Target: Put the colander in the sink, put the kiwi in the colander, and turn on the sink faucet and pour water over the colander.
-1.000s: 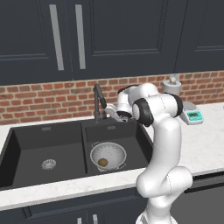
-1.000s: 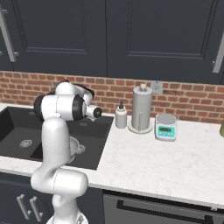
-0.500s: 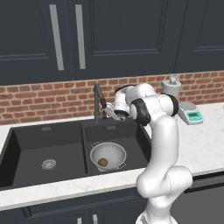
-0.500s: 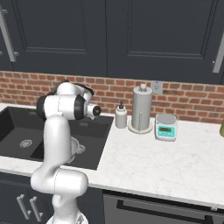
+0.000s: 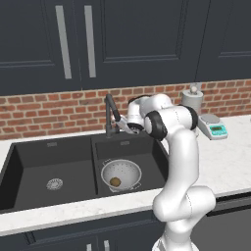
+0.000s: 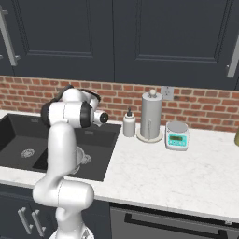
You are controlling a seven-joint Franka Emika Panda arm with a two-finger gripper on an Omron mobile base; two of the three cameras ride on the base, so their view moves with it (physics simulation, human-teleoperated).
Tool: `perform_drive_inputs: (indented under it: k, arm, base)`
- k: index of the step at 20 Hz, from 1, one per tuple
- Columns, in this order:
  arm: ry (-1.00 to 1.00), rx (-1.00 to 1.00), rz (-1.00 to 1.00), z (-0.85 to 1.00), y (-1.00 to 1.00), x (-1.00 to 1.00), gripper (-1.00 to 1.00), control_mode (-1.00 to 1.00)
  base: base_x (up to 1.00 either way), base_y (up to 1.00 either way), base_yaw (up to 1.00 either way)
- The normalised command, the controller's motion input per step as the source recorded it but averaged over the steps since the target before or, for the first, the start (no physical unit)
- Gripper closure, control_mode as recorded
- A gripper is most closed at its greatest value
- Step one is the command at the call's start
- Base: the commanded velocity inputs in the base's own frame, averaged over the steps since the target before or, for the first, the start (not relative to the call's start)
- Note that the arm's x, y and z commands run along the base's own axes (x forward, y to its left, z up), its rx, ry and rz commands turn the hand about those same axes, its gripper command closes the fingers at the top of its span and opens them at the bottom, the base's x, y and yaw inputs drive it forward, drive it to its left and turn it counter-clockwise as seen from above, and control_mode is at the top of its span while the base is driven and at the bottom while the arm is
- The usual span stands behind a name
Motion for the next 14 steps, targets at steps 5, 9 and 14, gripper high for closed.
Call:
perform_drive_inputs:
  k: [5,9,14]
  arm:
    - [0.04,0.00,0.00,-0.07,0.00,0.23,-1.00,-1.00]
    - [0.03,0.00,0.00,-0.09,0.00,0.07,-1.00,-1.00]
    - [0.02,0.00,0.00,-0.10,-0.15,0.00,-1.00,-1.00]
  base:
    - [0.00,0.00,0.00]
    - [0.00,0.00,0.00]
    - [0.00,0.00,0.00]
